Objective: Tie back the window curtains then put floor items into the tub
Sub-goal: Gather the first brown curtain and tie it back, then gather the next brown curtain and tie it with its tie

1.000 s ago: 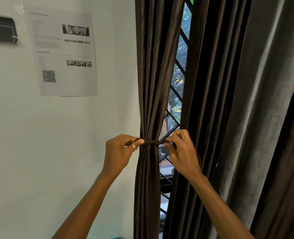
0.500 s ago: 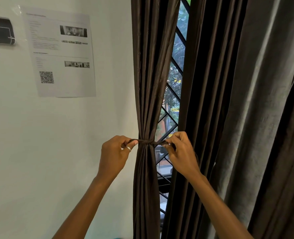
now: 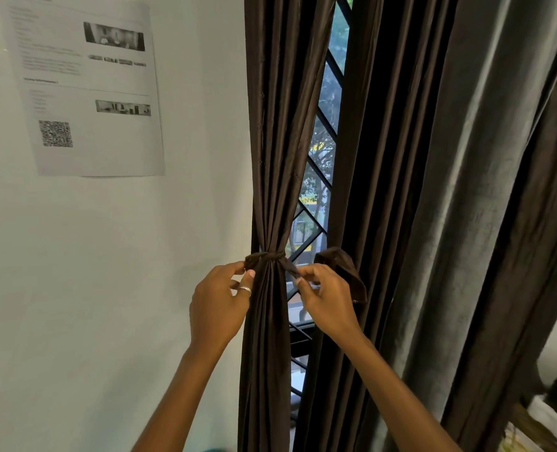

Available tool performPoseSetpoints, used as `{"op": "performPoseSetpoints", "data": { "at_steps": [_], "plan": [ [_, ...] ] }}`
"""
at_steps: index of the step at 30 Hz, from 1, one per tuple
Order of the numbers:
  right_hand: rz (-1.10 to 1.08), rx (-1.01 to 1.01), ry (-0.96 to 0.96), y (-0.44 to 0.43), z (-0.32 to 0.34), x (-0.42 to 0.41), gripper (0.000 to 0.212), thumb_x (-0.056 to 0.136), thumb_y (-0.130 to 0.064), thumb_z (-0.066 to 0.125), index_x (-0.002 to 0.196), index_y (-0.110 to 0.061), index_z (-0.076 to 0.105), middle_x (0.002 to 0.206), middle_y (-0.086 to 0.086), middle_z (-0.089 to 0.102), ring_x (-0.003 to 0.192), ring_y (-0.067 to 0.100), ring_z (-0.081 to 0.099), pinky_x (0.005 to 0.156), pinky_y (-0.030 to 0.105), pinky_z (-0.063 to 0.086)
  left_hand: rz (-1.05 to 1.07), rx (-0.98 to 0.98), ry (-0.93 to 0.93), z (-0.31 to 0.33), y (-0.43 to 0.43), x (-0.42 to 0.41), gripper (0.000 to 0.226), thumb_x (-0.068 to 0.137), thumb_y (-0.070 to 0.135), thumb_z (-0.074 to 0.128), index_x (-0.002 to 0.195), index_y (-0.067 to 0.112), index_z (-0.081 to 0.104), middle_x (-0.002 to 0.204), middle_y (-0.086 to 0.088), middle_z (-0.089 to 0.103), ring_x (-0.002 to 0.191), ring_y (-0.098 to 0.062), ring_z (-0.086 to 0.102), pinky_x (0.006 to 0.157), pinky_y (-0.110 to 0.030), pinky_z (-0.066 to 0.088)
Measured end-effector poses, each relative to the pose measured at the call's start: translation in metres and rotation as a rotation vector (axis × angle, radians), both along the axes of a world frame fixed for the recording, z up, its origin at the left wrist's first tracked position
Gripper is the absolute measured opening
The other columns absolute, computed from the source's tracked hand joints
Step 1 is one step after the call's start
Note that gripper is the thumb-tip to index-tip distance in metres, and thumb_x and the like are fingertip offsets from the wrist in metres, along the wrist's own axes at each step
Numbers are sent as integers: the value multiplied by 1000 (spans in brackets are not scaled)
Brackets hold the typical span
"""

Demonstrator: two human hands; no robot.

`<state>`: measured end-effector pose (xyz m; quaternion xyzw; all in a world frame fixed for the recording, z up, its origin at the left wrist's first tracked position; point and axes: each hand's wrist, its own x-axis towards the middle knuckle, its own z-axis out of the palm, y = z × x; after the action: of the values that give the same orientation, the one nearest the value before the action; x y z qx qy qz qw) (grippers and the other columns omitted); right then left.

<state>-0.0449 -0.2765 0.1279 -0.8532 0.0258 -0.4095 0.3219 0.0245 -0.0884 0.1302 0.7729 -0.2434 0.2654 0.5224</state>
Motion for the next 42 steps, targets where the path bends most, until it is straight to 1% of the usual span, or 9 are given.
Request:
{"op": "performPoseSetpoints", "data": {
  "at_steps": [2,7,17,21,25,28,34,38,42],
  "plan": [
    [-15,8,28,1,-2,0,10,96,-13,65,102,-20,69,103,-9,66,96,1,63,81,15,53,9,-2,28,-5,3,3,31,96,40,60,120,24,69,114,7,71,90,-10,69,77,-23,51],
    [-65,49,116,6,-14,-8,18,99,-18,62,117,-15,65,115,-5,66,99,-1,61,78,3,46,-30,24,86,-26,2,3,31,97,43,56,122,27,68,116,9,70,92,-10,68,82,-33,57],
    [-226,95,196,-17,-40,-57,23,97,-21,64,119,-15,66,109,-4,68,91,-1,62,72,1,43,-222,84,122,-43,-38,-27,26,95,40,61,117,31,70,107,13,69,83,-4,65,79,-36,57],
    [-224,124,177,-37,-36,-71,21,97,-22,64,117,-17,66,98,-7,68,85,0,64,71,4,45,-245,126,94,-38,-57,-37,26,97,41,57,117,32,70,112,13,68,83,0,64,79,-34,57],
    [-188,130,179,-65,-35,-85,20,97,-23,63,117,-18,66,111,-9,67,96,2,65,77,7,48,-229,160,81,-35,-84,-49,31,98,44,55,122,31,68,116,8,68,90,-9,67,81,-39,58],
    [-152,126,182,-88,-32,-94,21,97,-25,63,117,-19,67,111,-11,66,93,2,65,79,11,51,-230,175,86,-30,-105,-68,32,98,47,52,123,34,67,117,10,66,86,-7,67,79,-40,58],
    [-33,106,186,-113,-35,-91,28,98,-33,59,124,-22,63,111,-7,69,78,7,68,79,28,57,-136,111,61,-29,-134,-99,24,98,38,57,116,31,71,101,15,68,77,-3,65,71,-24,55],
    [20,103,168,-120,-27,-81,34,100,-33,58,132,-21,59,117,0,70,96,16,71,89,32,57,-96,137,75,-34,-138,-109,23,98,35,58,117,30,71,97,14,69,79,-4,65,70,-18,53],
    [7,73,114,-121,-6,-60,34,100,-32,56,131,-22,57,121,-1,67,91,21,73,83,38,60,-63,190,119,-32,-134,-110,24,98,36,58,120,34,69,105,19,67,85,1,66,71,-4,43]
  ]
}}
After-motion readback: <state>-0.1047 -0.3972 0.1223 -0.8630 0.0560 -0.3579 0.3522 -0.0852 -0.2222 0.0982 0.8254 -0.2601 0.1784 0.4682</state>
